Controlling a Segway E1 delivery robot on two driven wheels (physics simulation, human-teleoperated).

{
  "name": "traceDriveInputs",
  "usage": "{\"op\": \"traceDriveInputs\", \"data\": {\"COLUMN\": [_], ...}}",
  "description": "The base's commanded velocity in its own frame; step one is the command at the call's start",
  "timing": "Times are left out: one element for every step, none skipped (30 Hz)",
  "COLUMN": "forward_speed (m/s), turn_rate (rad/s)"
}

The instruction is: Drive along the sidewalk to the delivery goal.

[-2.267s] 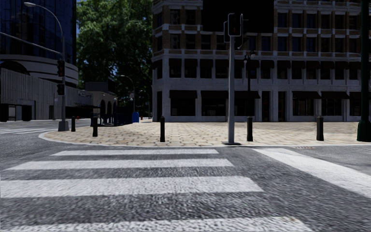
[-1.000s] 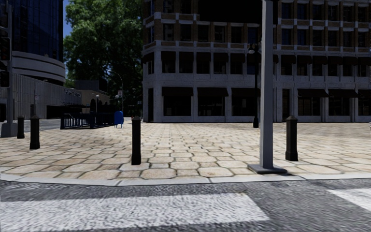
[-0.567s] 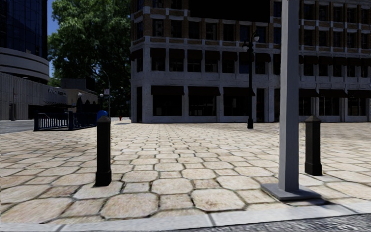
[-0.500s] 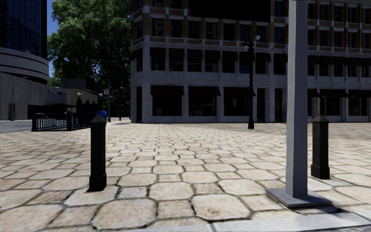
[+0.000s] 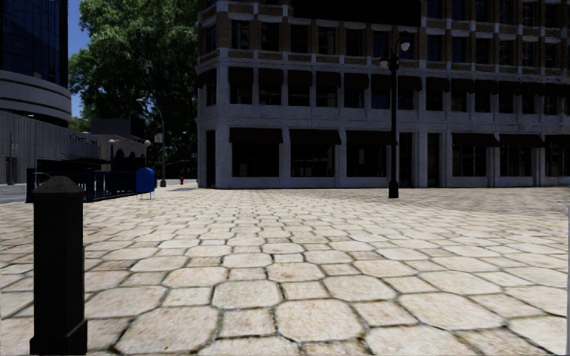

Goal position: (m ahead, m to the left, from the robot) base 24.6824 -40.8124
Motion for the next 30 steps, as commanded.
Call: {"op": "traceDriveInputs", "data": {"forward_speed": [1.19, 1.19, 1.19, 1.19, 1.19, 1.19, 1.19, 1.19, 1.19, 1.19, 1.19, 1.19, 1.19, 1.19, 1.19, 1.19, 1.2, 1.2, 1.2, 1.2, 1.21, 1.22, 1.23, 1.26, 1.28, 1.28, 1.31, 1.34, 1.64, 1.64], "turn_rate": [0.0, 0.0, 0.0, 0.0, 0.0, 0.0, 0.0, 0.0, 0.0, 0.0, 0.0, 0.0, 0.0, 0.0, 0.0, 0.0, 0.0, 0.0, 0.0, 0.0, 0.0, 0.0, 0.0, 0.0, 0.0, 0.0, 0.0, 0.0, 0.0, 0.0]}}
